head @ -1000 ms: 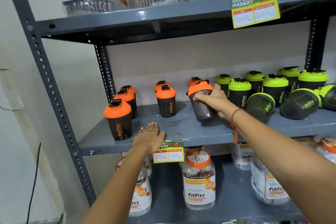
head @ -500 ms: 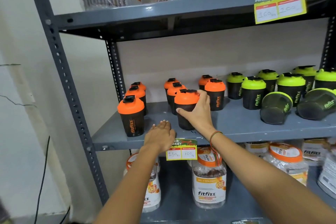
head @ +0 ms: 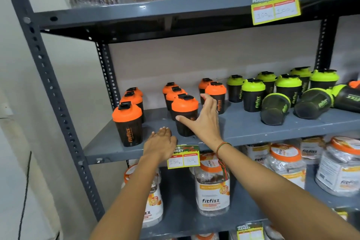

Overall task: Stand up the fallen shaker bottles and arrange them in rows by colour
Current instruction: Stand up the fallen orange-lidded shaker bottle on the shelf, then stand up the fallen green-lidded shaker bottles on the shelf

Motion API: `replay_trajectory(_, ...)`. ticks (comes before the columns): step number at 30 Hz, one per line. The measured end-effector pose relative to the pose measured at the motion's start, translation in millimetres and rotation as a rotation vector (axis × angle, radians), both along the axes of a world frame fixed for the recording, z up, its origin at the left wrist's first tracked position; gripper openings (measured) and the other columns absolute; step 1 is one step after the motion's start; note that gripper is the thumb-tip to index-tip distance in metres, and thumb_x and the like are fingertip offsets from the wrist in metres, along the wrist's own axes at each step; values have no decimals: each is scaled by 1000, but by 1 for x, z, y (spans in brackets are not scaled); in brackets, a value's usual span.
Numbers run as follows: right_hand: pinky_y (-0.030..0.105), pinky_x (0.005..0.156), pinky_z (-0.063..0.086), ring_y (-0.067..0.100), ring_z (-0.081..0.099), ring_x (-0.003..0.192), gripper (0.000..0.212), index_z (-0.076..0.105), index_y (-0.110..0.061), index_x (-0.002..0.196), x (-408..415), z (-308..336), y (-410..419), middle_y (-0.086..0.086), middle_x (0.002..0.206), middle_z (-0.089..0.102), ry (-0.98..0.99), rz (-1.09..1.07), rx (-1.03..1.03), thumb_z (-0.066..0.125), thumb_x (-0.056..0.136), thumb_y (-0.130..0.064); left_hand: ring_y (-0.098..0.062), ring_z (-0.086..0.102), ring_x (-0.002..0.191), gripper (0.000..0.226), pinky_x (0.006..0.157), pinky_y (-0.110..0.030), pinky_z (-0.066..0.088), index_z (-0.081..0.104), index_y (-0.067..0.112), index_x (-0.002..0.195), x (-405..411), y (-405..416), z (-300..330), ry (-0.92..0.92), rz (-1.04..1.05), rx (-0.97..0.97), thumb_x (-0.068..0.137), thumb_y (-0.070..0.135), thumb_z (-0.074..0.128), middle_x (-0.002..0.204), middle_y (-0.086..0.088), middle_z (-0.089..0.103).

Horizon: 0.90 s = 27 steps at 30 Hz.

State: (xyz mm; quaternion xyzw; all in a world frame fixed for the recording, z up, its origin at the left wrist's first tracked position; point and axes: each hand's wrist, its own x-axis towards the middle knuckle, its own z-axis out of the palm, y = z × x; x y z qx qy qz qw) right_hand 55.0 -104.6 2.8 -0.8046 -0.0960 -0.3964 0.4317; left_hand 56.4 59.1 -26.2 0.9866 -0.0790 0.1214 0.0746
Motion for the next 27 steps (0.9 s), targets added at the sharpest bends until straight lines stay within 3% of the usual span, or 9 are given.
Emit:
replay_trajectory(3,42,96,44,26,46,126,91,36,-22,137,-9,5,-23,3,136,42,2,-31,-1,75,67,-66,-26,32,141,58,115,-43,24,29,9,147,-1,-1,-3,-72,27,-77,96,37,24,156,-12,30)
replay_trajectory(5,40,92,43,27,47,123,82,41,-21,133,-13,7,-40,3,131,45,-2,-69,-14,72,71,-64,-29,33,141,58,112,-45,30,22,12,150,-3,-2,-5,-199,56,-309,97,37,28,158,-10,26)
replay_trajectory(7,39,90,42,28,46,121,73,43,-20,130,-17,10,-59,4,128,46,-18,-128,-13,71,75,-60,-23,22,146,59,116,-42,23,14,16,153,-9,-8,-4,-374,77,-590,99,38,28,161,-6,17)
replay_trajectory(9,41,93,43,29,47,121,64,47,-18,128,-19,14,-80,6,127,49,-31,-188,-12,71,78,-51,-15,13,148,58,118,-36,15,12,17,153,-19,-21,1,-562,29,-731,100,37,27,161,-4,15)
replay_trajectory(13,44,98,39,34,47,122,53,51,-13,126,-17,28,-128,11,127,52,-14,-343,35,69,83,-38,-8,9,148,56,121,-29,9,14,15,152,-39,-74,12,-745,-390,-557,100,30,30,160,-2,18)
replay_trajectory(17,44,104,36,40,44,126,60,50,-9,131,-8,39,-183,17,133,51,91,-498,120,70,81,-36,-11,18,147,54,120,-27,7,25,11,150,-38,-140,12,-615,-548,-281,100,31,30,157,-6,29)
replay_trajectory(23,48,110,32,43,32,140,91,32,-3,148,22,29,-246,24,149,38,413,-441,100,69,83,-54,-23,11,148,63,119,-37,5,16,5,151,13,-188,5,-23,-322,-132,100,40,24,160,-13,15)
replay_trajectory(27,45,111,32,44,35,139,97,28,-6,152,46,28,-260,24,150,37,561,-351,-13,67,81,-60,-29,22,145,63,118,-44,9,26,6,148,37,-195,9,102,-236,-27,97,44,24,158,-14,22)
